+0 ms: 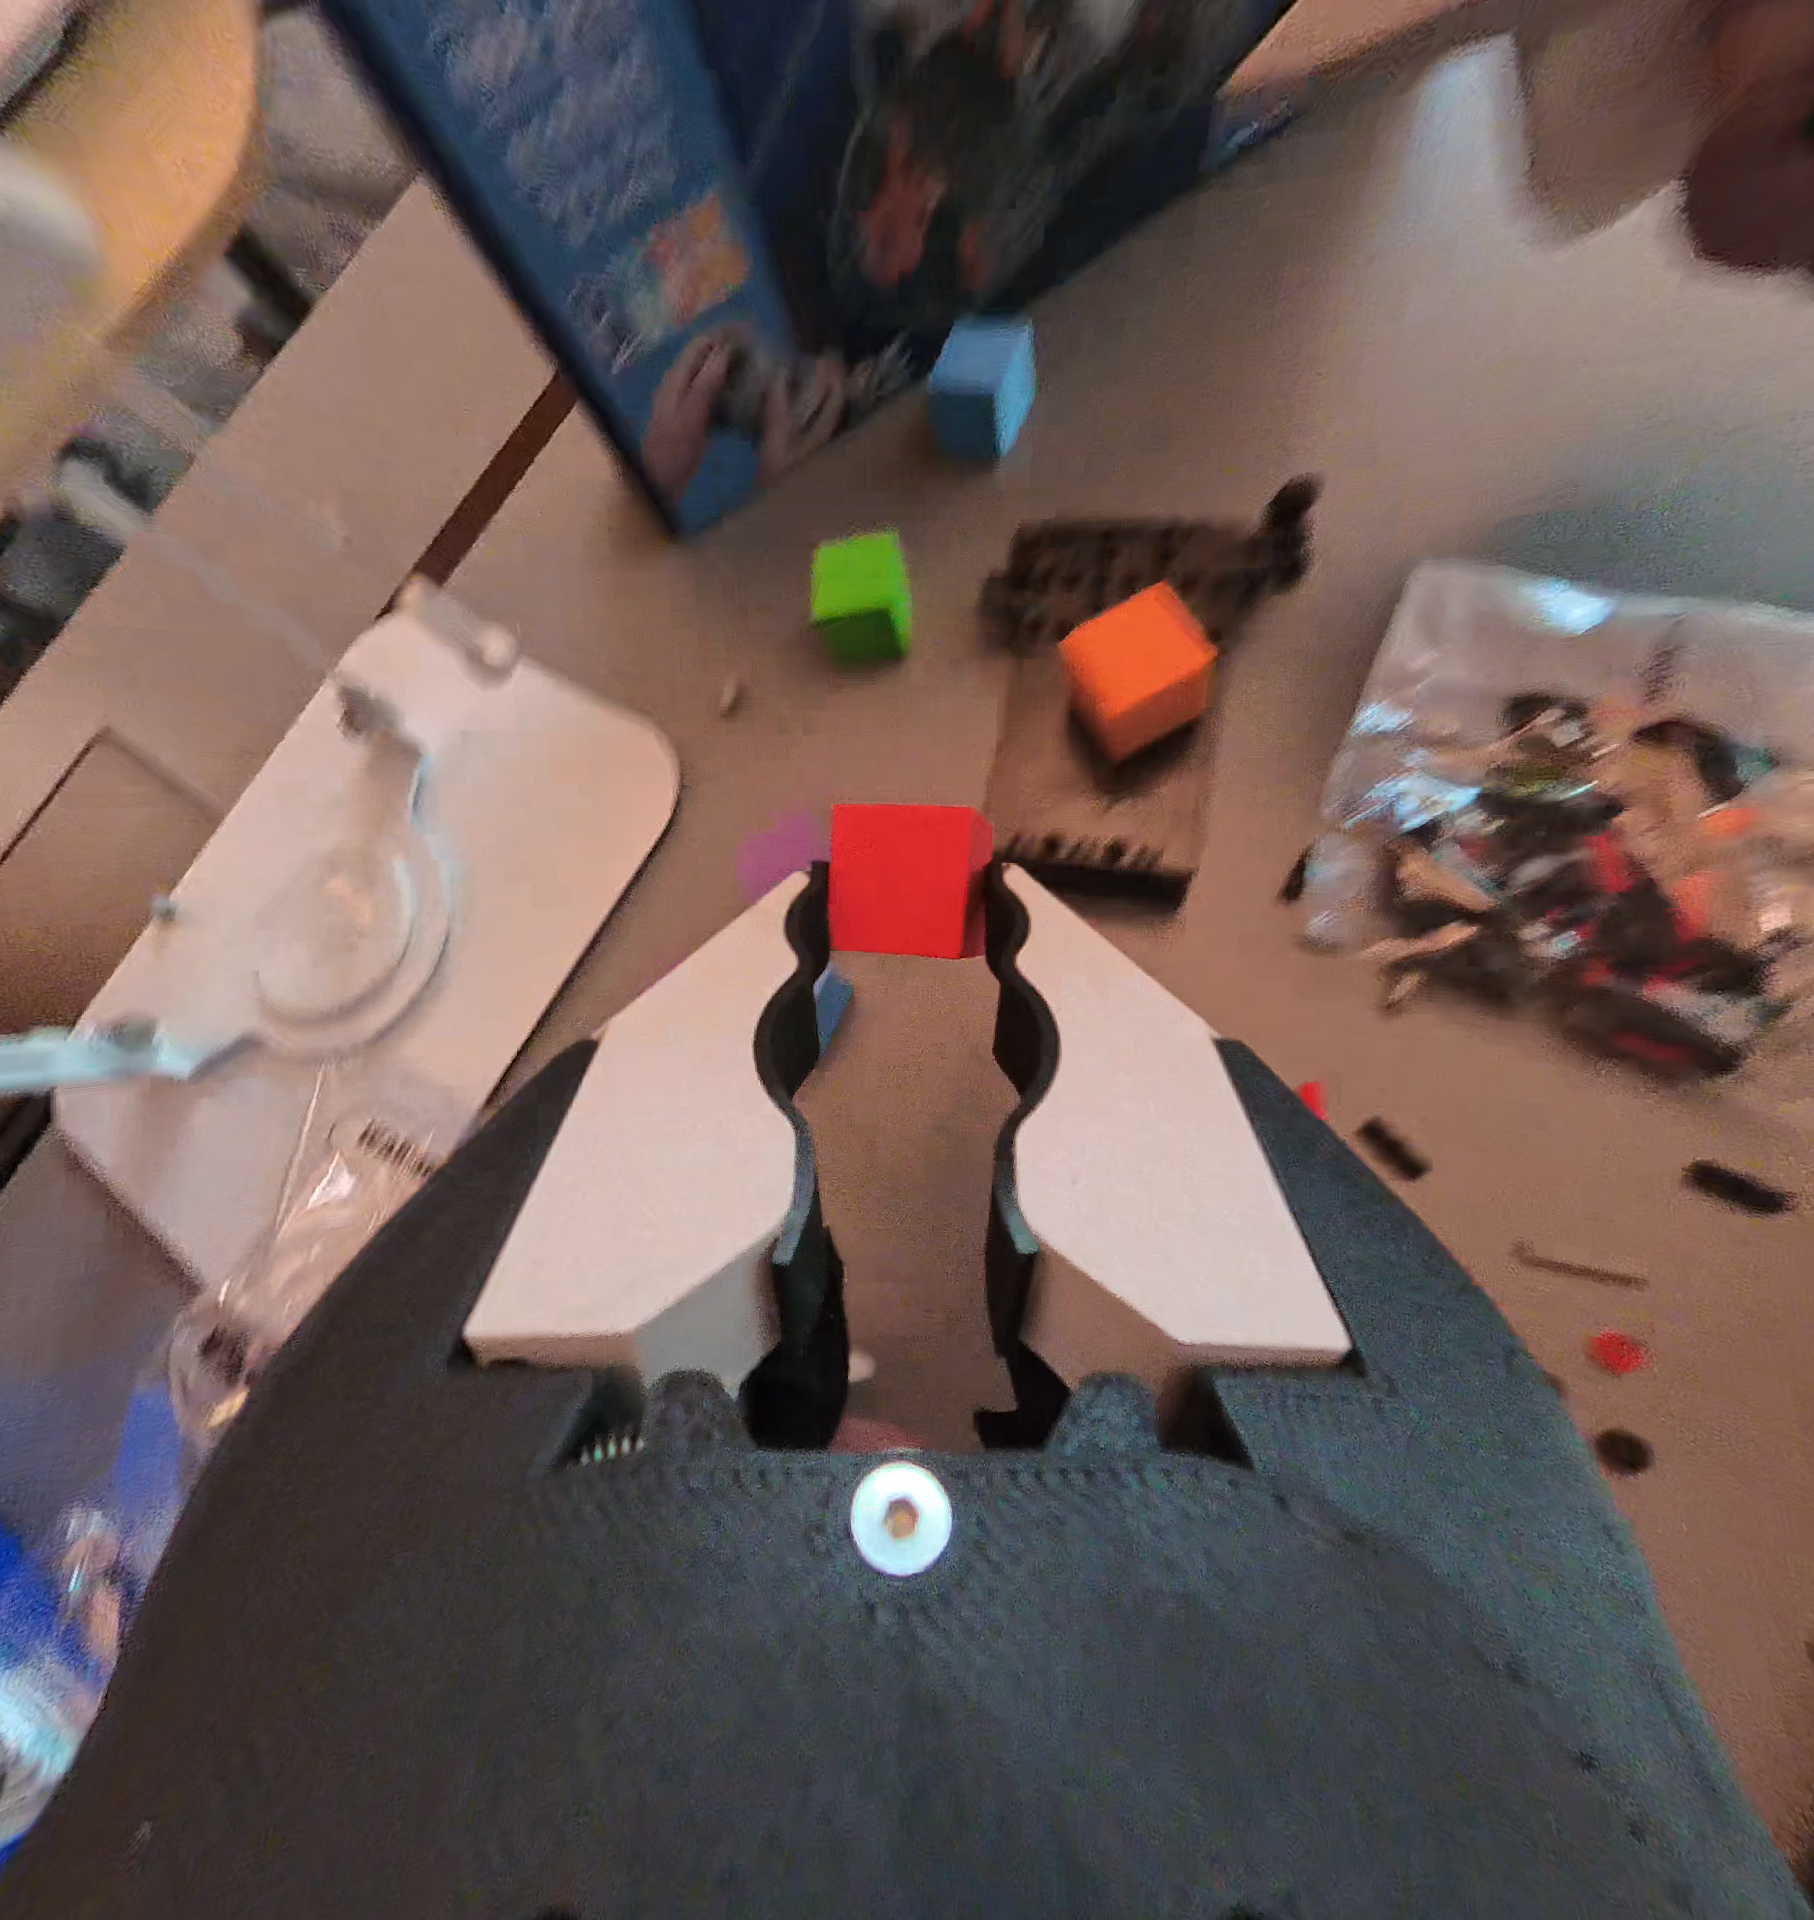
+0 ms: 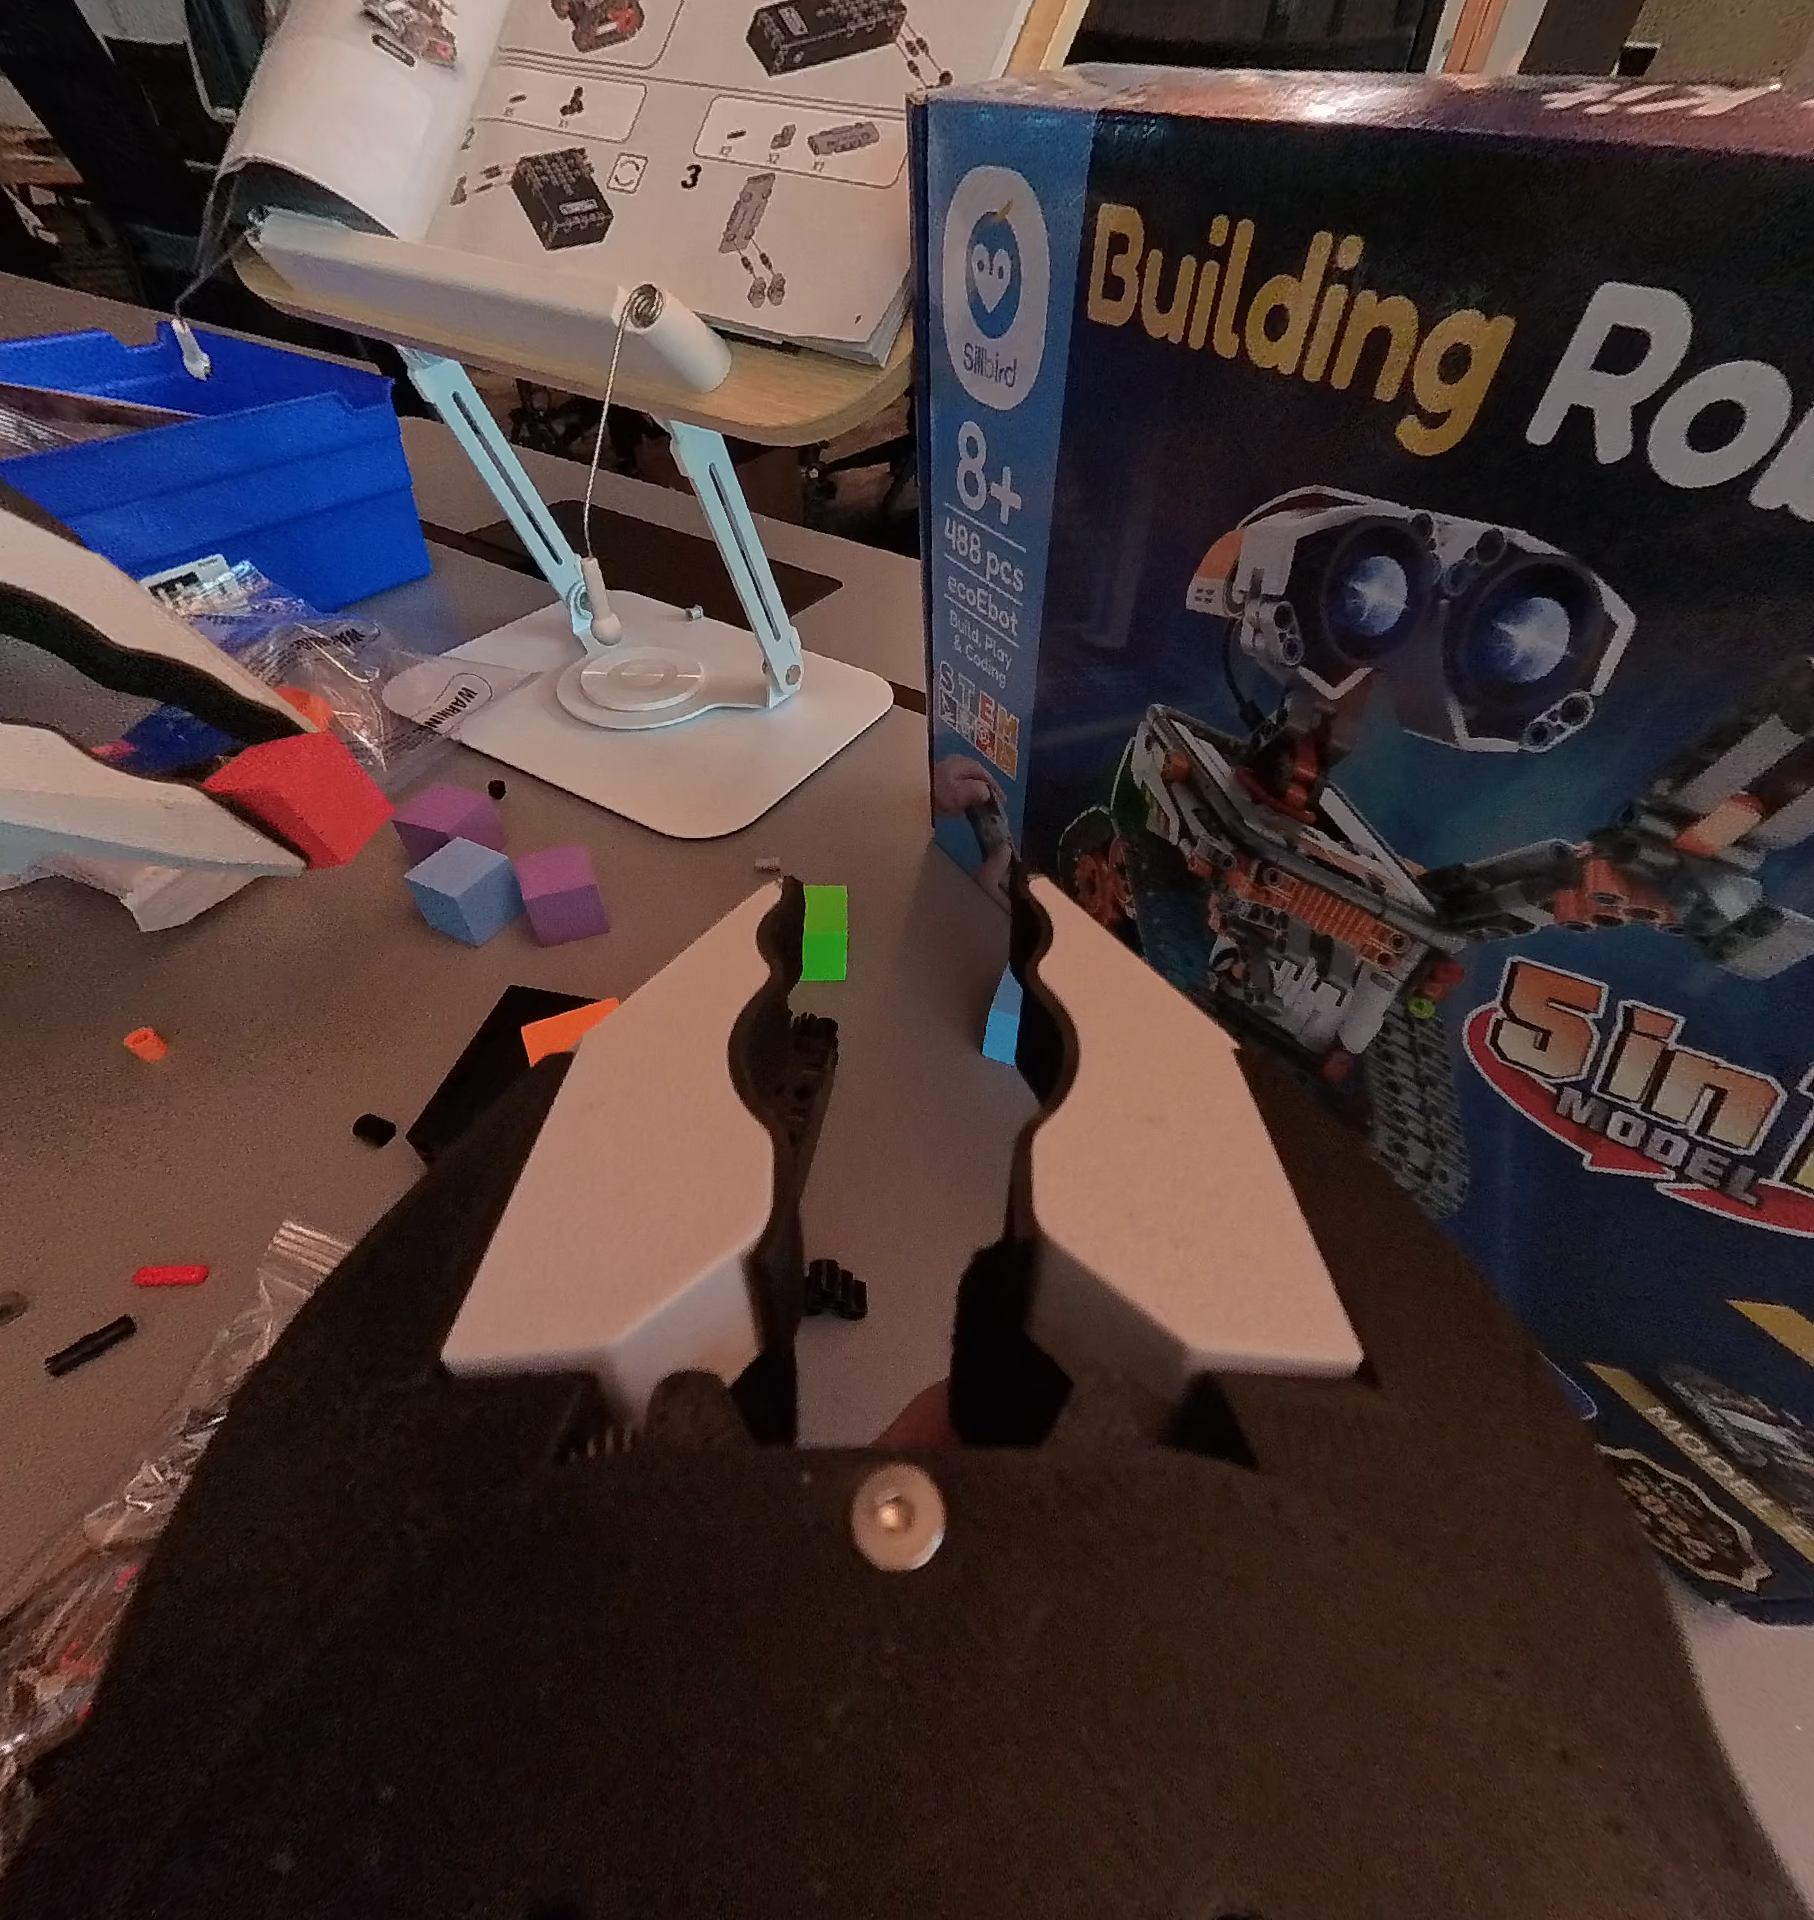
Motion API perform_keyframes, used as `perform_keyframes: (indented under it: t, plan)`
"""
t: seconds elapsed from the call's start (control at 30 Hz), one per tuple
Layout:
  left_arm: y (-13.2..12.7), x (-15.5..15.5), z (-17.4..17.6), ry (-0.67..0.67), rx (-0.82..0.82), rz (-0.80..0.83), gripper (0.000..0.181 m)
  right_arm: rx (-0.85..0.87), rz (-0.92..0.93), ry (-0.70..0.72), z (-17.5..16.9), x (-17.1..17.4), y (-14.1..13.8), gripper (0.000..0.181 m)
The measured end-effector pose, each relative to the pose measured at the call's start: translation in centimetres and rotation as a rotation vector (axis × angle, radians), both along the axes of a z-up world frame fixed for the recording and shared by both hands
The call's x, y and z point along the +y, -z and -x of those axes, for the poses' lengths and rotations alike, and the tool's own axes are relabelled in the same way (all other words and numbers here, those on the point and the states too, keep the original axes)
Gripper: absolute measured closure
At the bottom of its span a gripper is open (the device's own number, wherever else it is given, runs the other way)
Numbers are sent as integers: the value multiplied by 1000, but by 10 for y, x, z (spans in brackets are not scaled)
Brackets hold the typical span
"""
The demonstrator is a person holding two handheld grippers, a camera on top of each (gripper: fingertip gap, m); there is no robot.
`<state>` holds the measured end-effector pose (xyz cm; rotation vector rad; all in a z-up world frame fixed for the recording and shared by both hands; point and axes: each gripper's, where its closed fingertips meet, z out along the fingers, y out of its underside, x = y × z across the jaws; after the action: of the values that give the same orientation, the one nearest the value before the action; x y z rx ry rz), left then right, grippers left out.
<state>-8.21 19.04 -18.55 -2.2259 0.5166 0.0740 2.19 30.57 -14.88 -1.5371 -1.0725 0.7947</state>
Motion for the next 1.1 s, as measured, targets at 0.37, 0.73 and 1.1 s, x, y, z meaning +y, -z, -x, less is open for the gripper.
perform_keyframes:
  t: [0.37,0.73,1.1]
  plan:
    - [26,43,-72,153,54,131,152,4,8,3,-2,1,0,142]
    - [17,41,-58,118,27,62,146,19,14,0,-3,1,-3,142]
    - [6,37,-46,103,-15,30,146,23,17,3,-4,2,-4,142]
